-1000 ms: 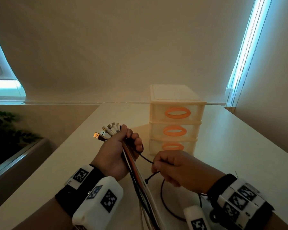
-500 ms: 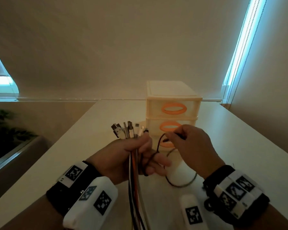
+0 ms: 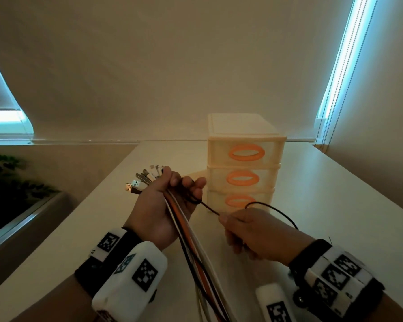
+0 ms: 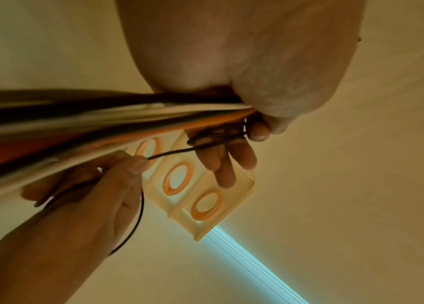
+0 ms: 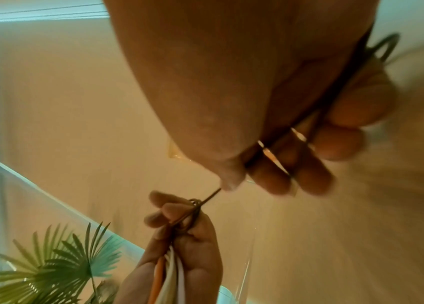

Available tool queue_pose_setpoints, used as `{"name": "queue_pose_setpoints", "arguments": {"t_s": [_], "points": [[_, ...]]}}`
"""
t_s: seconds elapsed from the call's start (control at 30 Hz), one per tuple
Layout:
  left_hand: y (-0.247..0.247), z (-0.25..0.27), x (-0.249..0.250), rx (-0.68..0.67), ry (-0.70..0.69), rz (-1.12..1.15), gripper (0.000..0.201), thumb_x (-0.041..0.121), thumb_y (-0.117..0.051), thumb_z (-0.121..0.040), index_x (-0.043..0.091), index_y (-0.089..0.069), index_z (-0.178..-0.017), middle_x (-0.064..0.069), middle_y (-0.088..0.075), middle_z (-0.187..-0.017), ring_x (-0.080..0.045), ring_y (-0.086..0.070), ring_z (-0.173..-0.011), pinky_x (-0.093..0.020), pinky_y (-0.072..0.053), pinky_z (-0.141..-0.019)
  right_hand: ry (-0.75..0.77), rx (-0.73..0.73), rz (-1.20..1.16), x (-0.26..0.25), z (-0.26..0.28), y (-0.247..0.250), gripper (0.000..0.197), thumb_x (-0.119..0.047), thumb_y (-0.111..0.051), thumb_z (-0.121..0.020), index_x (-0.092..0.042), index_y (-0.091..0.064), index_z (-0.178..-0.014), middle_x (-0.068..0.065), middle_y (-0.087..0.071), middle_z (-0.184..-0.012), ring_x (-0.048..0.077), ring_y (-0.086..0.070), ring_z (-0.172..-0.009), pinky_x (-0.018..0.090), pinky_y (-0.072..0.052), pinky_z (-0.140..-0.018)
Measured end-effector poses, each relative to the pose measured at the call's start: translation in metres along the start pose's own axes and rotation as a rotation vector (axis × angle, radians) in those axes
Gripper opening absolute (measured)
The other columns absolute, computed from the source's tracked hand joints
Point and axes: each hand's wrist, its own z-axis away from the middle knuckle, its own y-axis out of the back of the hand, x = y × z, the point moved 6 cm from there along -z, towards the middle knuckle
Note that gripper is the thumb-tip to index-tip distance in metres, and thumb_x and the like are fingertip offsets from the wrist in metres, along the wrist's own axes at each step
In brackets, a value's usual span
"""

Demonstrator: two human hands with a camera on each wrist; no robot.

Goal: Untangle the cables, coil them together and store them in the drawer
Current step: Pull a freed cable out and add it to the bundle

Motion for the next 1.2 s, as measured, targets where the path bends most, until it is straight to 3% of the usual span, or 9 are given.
{"name": "queue_pose_setpoints", "arguments": {"t_s": [0.1,0.27,0.47,0.67,0.83,0.93,1.03,1.13,1.2], "points": [[0.002,-0.001,0.002,0.01,0.006,0.003,0.044,0.041,-0.045,-0.104,0.015,-0.047,-0.068,0.0,-0.047,-0.067,-0.02,-0.061,-0.066,-0.028,-0.051,-0.065,0.082,0.103,-0.028,-0.003,0.001,0.01,0.046,-0.043,-0.047,-0.103,-0.015,-0.06,-0.069,-0.009,-0.057,-0.055,0.004,-0.05,-0.047,0.02,-0.044,-0.052],[0.007,-0.004,0.009,0.031,-0.022,0.049,0.041,0.04,-0.046,-0.104,0.015,-0.046,-0.07,0.001,-0.045,-0.067,-0.018,-0.06,-0.061,-0.026,-0.051,-0.061,0.041,-0.261,-0.186,-0.005,0.009,-0.012,0.041,-0.037,-0.044,-0.106,-0.01,-0.066,-0.084,0.007,-0.075,-0.086,0.014,-0.062,-0.063,0.021,-0.049,-0.058],[0.007,-0.009,0.015,-0.004,-0.029,0.074,0.041,0.039,-0.044,-0.104,0.017,-0.044,-0.069,0.003,-0.04,-0.066,-0.013,-0.043,-0.054,-0.024,-0.041,-0.05,0.006,0.072,-0.109,0.013,-0.001,0.019,0.042,-0.04,-0.049,-0.103,-0.012,-0.061,-0.074,-0.005,-0.065,-0.06,0.012,-0.051,-0.051,0.021,-0.043,-0.051],[0.003,-0.007,0.02,-0.102,0.005,0.086,0.04,0.039,-0.043,-0.105,0.018,-0.044,-0.07,0.007,-0.039,-0.064,-0.007,-0.039,-0.048,-0.019,-0.036,-0.047,-0.091,-0.196,-0.203,0.016,0.004,0.004,0.041,-0.036,-0.042,-0.106,-0.012,-0.057,-0.077,0.003,-0.059,-0.066,0.015,-0.051,-0.051,0.02,-0.04,-0.049],[-0.017,0.015,-0.002,-0.457,0.274,-0.346,0.036,0.038,-0.047,-0.102,0.017,-0.043,-0.072,-0.001,-0.051,-0.062,-0.013,-0.048,-0.046,-0.023,-0.039,-0.049,-0.089,0.266,-0.061,0.023,-0.005,0.036,0.042,-0.048,-0.077,-0.082,-0.016,-0.053,-0.067,-0.003,-0.05,-0.06,0.006,-0.043,-0.045,0.024,-0.037,-0.048],[-0.02,0.03,-0.028,-0.572,0.428,-0.619,0.036,0.036,-0.049,-0.101,0.014,-0.045,-0.073,-0.026,-0.068,-0.101,-0.038,-0.069,-0.09,-0.035,-0.052,-0.077,0.06,0.54,-0.072,0.013,0.001,0.047,0.05,-0.049,-0.086,-0.071,-0.012,-0.052,-0.062,0.001,-0.052,-0.056,0.009,-0.047,-0.049,0.032,-0.045,-0.053],[-0.018,0.028,-0.03,-0.434,0.444,-0.572,0.039,0.033,-0.046,-0.105,0.011,-0.046,-0.072,-0.035,-0.062,-0.124,-0.046,-0.06,-0.122,-0.044,-0.048,-0.103,0.209,0.503,-0.242,-0.008,0.007,0.039,0.025,-0.034,-0.078,-0.085,-0.013,-0.068,-0.075,0.001,-0.062,-0.058,0.013,-0.055,-0.046,0.033,-0.052,-0.053],[-0.012,0.015,-0.02,-0.228,0.263,-0.498,0.044,0.036,-0.042,-0.105,0.011,-0.044,-0.069,-0.018,-0.067,-0.09,-0.03,-0.067,-0.094,-0.039,-0.052,-0.094,0.325,0.241,-0.335,-0.031,0.013,0.02,0.009,-0.018,-0.066,-0.095,-0.016,-0.075,-0.094,0.002,-0.066,-0.06,0.014,-0.06,-0.049,0.026,-0.052,-0.054],[-0.008,0.007,-0.012,-0.11,0.148,-0.368,0.047,0.04,-0.041,-0.105,0.012,-0.044,-0.068,-0.02,-0.07,-0.103,-0.028,-0.065,-0.093,-0.038,-0.049,-0.093,0.298,0.163,-0.278,-0.029,0.011,0.011,0.012,-0.017,-0.063,-0.097,-0.017,-0.075,-0.099,0.001,-0.069,-0.066,0.013,-0.064,-0.052,0.023,-0.053,-0.057]]}}
